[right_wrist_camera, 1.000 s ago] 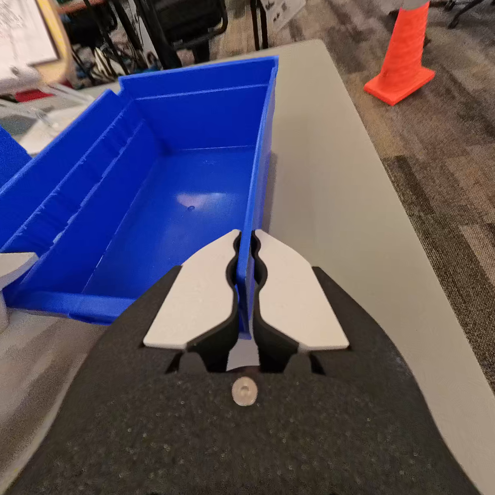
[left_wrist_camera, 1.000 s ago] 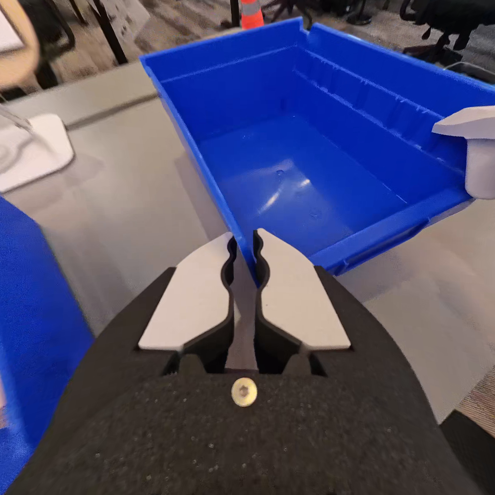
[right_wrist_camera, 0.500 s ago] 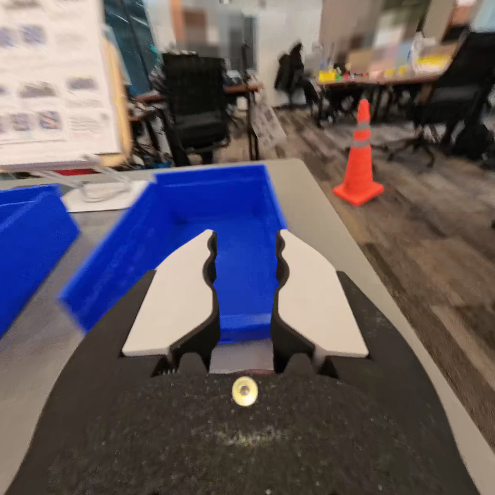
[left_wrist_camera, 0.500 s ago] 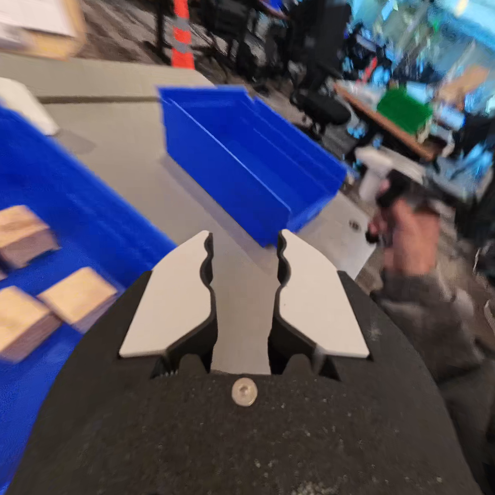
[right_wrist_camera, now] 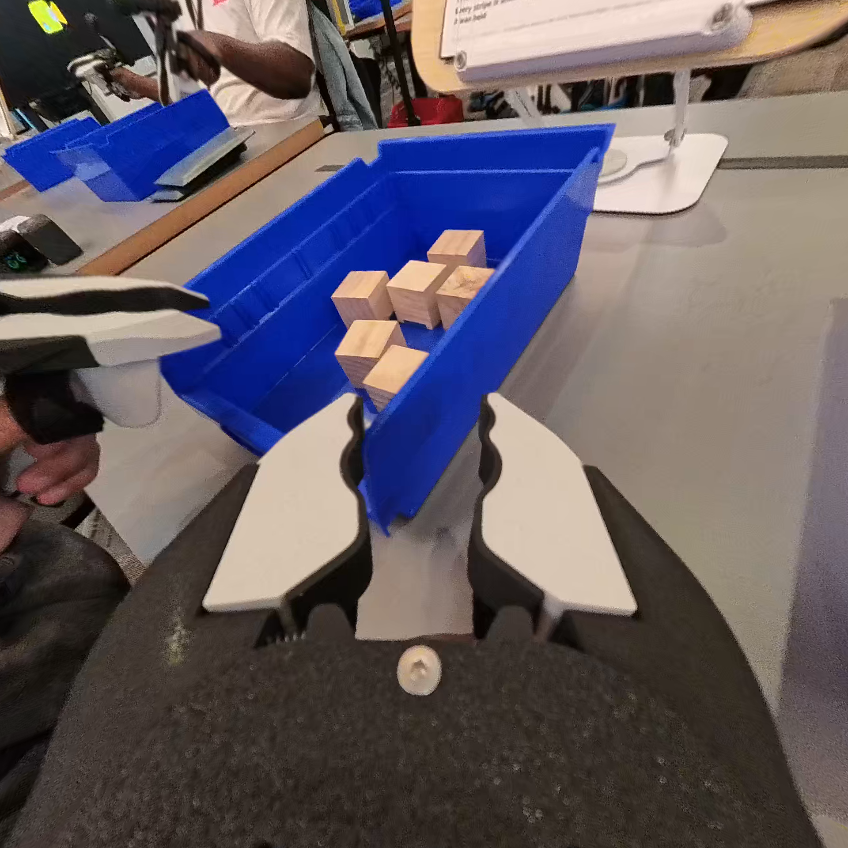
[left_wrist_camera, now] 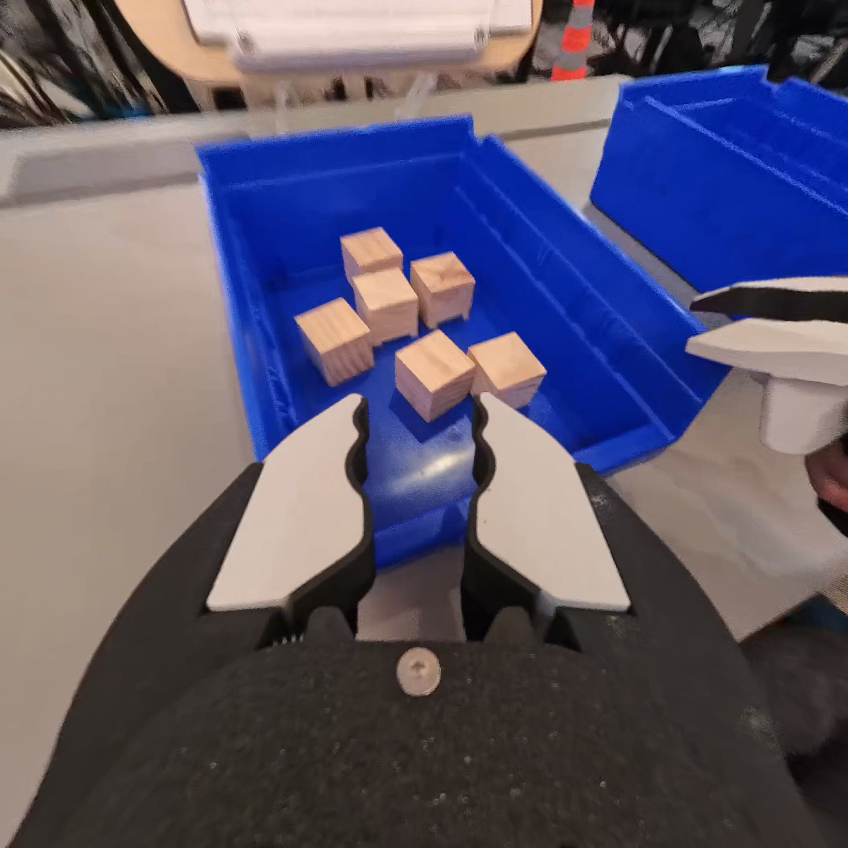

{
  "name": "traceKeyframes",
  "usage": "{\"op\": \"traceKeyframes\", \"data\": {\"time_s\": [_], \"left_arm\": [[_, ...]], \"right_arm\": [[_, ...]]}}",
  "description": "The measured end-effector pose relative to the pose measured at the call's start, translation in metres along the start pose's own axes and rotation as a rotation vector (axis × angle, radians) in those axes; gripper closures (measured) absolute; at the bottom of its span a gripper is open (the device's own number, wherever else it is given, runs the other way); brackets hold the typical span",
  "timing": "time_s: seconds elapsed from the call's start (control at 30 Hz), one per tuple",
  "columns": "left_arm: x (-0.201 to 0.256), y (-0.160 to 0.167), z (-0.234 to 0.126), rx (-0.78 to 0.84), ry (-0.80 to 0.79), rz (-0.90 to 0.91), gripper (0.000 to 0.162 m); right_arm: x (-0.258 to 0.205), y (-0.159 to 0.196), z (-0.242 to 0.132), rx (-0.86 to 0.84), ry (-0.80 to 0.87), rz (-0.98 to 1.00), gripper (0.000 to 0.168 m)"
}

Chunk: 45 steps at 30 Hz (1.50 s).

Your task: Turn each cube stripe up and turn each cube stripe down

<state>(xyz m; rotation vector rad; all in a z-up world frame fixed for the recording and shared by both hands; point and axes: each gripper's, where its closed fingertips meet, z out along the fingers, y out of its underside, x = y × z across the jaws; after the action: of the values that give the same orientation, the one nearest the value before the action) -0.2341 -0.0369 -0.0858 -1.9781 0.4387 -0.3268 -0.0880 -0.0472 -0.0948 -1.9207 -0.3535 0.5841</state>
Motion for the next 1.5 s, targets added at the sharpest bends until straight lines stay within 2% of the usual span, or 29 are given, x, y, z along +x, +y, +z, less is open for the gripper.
{"op": "traceKeyframes", "data": {"time_s": [0.1,0.2,0.27,0.33,0.4,0.43,0.47,0.5,0.53,0.6,0.73,0.8,0.97,1.1,1.27,1.43,1.5], "left_arm": [[-0.02,-0.022,-0.023,0.143,-0.136,0.048,0.119],[-0.042,-0.025,-0.032,0.164,-0.161,-0.002,0.117],[-0.064,-0.013,-0.03,0.114,-0.199,-0.036,0.11],[-0.076,0.009,-0.018,0.017,-0.186,-0.081,0.095],[-0.076,0.026,-0.004,-0.025,-0.145,-0.121,0.093],[-0.074,0.029,0.001,-0.027,-0.125,-0.138,0.098],[-0.072,0.033,0.006,-0.04,-0.11,-0.145,0.108],[-0.068,0.035,0.01,-0.052,-0.089,-0.145,0.122],[-0.062,0.036,0.013,-0.058,-0.06,-0.144,0.143],[-0.062,0.035,0.013,-0.074,-0.089,-0.141,0.154],[-0.071,0.031,0.006,-0.079,-0.148,-0.113,0.159],[-0.09,0.023,-0.006,-0.043,-0.18,-0.128,0.159],[-0.167,-0.007,-0.061,0.066,-0.36,-0.121,0.158],[-0.237,-0.001,-0.089,0.071,-0.435,-0.154,0.159],[-0.286,0.028,-0.087,0.003,-0.453,-0.191,0.158],[-0.298,0.056,-0.063,-0.084,-0.41,-0.21,0.158],[-0.3,0.056,-0.059,-0.048,-0.382,-0.254,0.158]], "right_arm": [[-0.018,-0.003,-0.006,0.047,-0.009,-0.033,0.121],[-0.033,-0.001,-0.009,0.064,0.009,-0.088,0.117],[-0.033,0.003,-0.005,0.059,0.052,-0.12,0.116],[-0.033,0.012,0.002,0.032,0.061,-0.114,0.116],[-0.032,0.016,0.007,0.022,0.066,-0.092,0.116],[-0.03,0.017,0.01,0.02,0.082,-0.098,0.117],[-0.027,0.017,0.013,0.017,0.104,-0.113,0.122],[-0.024,0.017,0.016,0.011,0.124,-0.128,0.125],[-0.02,0.019,0.02,-0.001,0.143,-0.14,0.13],[-0.011,0.023,0.025,-0.018,0.196,-0.158,0.148],[-0.016,0.01,0.028,0.018,0.303,-0.209,0.156],[-0.033,-0.004,0.037,0.074,0.289,-0.219,0.156],[-0.105,-0.039,0.082,0.154,0.228,-0.284,0.157],[-0.162,-0.05,0.133,0.145,0.167,-0.273,0.156],[-0.19,-0.035,0.181,0.068,0.168,-0.21,0.157],[-0.184,0.001,0.199,-0.024,0.148,-0.169,0.155],[-0.184,0.001,0.201,-0.011,0.126,-0.176,0.153]]}}
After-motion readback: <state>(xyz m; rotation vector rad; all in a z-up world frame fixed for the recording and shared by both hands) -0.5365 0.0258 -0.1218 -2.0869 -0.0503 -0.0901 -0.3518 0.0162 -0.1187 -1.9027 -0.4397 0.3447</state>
